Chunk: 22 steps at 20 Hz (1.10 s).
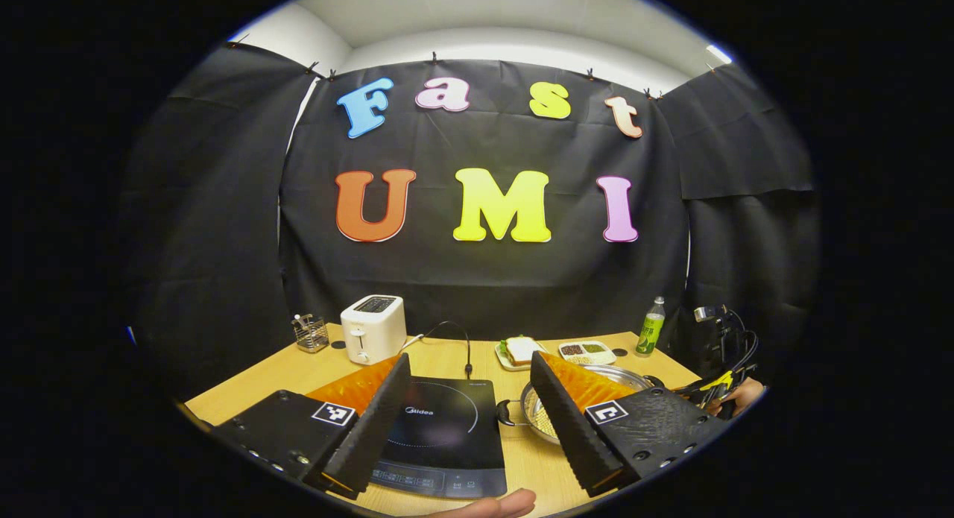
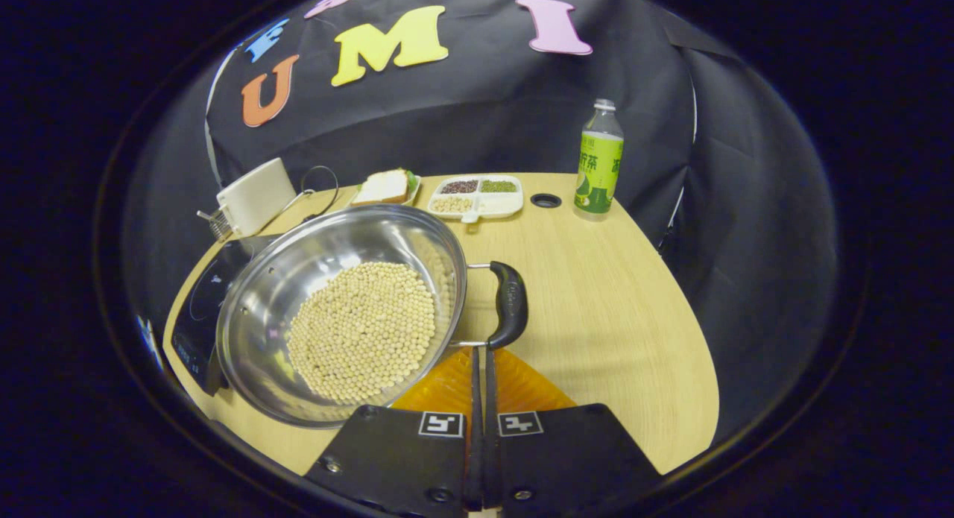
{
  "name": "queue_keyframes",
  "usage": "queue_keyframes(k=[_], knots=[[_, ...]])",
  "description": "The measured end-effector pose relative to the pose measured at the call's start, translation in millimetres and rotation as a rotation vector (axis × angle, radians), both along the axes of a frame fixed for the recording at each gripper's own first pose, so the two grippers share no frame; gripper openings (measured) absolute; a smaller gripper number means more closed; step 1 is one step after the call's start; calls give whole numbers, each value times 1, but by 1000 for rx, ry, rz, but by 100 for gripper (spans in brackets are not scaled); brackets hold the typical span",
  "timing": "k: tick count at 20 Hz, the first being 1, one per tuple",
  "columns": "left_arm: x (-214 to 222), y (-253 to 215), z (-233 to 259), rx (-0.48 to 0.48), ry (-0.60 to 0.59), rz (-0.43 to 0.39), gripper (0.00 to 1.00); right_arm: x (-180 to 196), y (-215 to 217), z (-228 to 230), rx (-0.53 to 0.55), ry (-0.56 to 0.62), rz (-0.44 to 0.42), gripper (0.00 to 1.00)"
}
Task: First push the handle of the pot to place it horizontally, then grasp the pot with both hands and set it on the induction cooktop.
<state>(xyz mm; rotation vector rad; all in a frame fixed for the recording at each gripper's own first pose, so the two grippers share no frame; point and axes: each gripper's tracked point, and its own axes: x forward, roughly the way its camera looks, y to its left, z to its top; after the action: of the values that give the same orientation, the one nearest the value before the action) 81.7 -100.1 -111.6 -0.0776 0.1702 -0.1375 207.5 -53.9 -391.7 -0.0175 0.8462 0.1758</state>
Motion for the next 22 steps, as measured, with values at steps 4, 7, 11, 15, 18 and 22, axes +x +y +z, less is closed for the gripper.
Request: queue_keyframes(k=[4, 7, 11, 15, 18, 22], knots=[[19, -18, -28, -7, 74, -25, 96, 4, -13, 34, -42, -129, -15, 10], [31, -26, -49, 5, 132, -22, 96, -1, -7, 65, -2, -193, -26, 36], [46, -41, -74, 19, 196, -37, 96, 4, -13, 89, -37, -248, -27, 84], [59, -63, -98, 40, 262, -79, 96, 7, -9, 93, -14, -229, -32, 100], [69, -72, -120, 51, 321, -85, 96, 15, -9, 87, -22, -209, -19, 100], [83, -87, -145, 53, 387, -106, 96, 29, -6, 73, -12, -170, -10, 100]])
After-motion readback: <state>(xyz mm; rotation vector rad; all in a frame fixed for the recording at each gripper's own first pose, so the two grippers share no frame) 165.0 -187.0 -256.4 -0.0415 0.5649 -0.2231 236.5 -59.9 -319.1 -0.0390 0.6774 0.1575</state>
